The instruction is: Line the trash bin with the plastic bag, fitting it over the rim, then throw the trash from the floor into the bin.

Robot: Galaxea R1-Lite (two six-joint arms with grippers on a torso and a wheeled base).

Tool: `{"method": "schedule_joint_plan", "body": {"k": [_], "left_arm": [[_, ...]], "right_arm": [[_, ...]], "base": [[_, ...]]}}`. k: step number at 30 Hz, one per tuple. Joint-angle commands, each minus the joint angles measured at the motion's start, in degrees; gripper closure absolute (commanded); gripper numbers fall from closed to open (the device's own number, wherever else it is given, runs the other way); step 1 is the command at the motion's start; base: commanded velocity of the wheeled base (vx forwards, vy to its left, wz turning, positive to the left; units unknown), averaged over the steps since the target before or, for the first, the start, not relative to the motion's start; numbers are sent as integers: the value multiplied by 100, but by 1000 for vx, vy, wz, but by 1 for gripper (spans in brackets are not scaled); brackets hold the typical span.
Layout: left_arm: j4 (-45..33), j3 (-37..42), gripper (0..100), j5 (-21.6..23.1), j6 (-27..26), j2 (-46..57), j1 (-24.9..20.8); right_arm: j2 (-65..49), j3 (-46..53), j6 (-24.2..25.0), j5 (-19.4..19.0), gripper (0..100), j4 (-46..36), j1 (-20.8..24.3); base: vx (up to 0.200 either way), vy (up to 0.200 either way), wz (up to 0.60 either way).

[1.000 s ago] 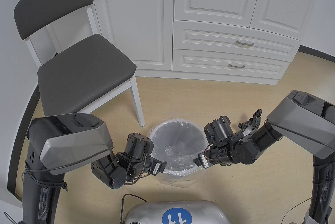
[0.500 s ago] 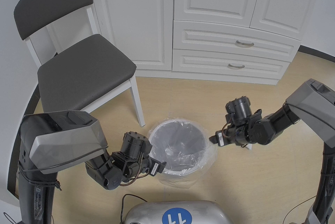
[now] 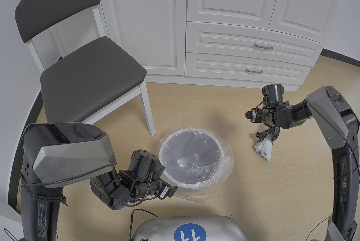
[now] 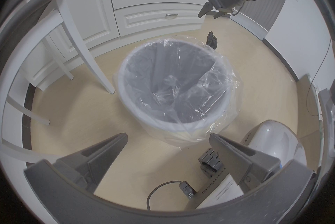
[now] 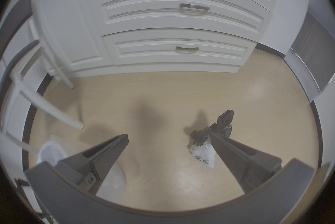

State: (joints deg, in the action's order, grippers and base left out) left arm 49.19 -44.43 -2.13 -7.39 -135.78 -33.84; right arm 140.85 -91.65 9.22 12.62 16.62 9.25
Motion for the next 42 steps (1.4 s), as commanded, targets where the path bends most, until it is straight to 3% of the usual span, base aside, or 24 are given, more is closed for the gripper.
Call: {"method": "schedule_joint_plan", "body": {"k": [1,3,6,9,17,35,36,42], "left_arm": [[179,67,0,29,-61,-107,27],[442,225,0,29,-70,113,27],[486,392,0,55,-79,421,-8],[495,550,0,161,-87,737,-44],[495,611,0,169,-87,904,-52],[891,743,0,161,-87,1053,-52],[899,752,0,161,-87,1071,-52],[899,814,0,161,-87,1264,-44]], "right_arm": [[1489,-1294,247,13,0,-62,-521],[2104,-2270,502,4,0,-282,-793],[2403,-2294,652,-84,0,-449,-1004],[2421,-2294,678,-453,0,-422,-1136],[2351,-2294,678,-506,0,-132,-1470],[2931,-2294,652,-708,0,914,-1541],[2922,-2294,652,-708,100,914,-1541],[2852,-2294,652,-655,100,861,-1541]], "base": [[0,0,0],[0,0,0],[0,0,0],[0,0,0],[0,0,0],[0,0,0],[0,0,0],[0,0,0]]}}
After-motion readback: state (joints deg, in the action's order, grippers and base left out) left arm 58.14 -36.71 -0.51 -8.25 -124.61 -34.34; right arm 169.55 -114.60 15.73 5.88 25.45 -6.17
